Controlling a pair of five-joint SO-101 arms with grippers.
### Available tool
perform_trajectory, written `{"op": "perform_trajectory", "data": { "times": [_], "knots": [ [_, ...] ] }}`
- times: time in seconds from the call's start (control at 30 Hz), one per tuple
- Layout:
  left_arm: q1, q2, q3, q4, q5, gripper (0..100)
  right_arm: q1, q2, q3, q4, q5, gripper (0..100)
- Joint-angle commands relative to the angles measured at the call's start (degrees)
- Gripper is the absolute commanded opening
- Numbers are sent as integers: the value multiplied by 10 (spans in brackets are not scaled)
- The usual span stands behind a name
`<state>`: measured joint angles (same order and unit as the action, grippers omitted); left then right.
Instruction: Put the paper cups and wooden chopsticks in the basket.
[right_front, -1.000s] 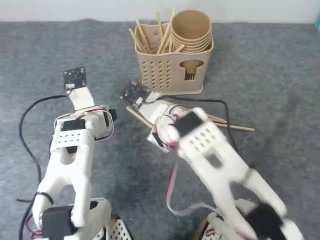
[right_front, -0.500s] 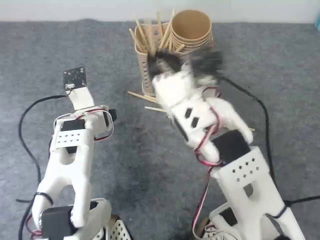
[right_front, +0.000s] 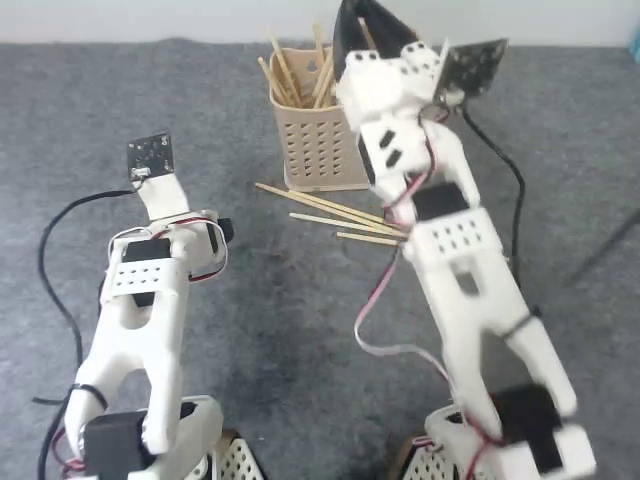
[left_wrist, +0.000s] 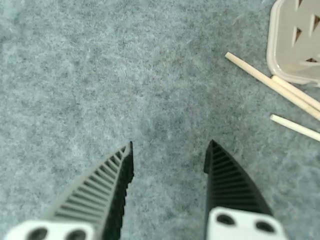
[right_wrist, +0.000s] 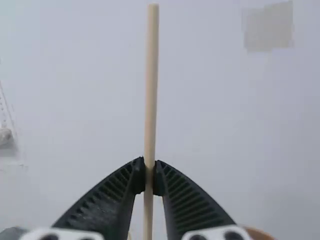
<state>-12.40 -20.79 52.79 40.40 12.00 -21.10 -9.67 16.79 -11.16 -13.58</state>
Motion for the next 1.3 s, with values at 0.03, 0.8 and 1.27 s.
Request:
{"op": "perform_trajectory", "data": {
  "times": [0.03,0.8,1.27],
  "knots": [
    [-4,-8,-8,-11,0,218,15,78,-106,-17,-8,9],
    [38,-8,-9,1,-4,221,11,-216,-120,482,-3,103],
    [198,-7,-97,118,-172,220,163,-533,63,865,99,104]
  ]
}}
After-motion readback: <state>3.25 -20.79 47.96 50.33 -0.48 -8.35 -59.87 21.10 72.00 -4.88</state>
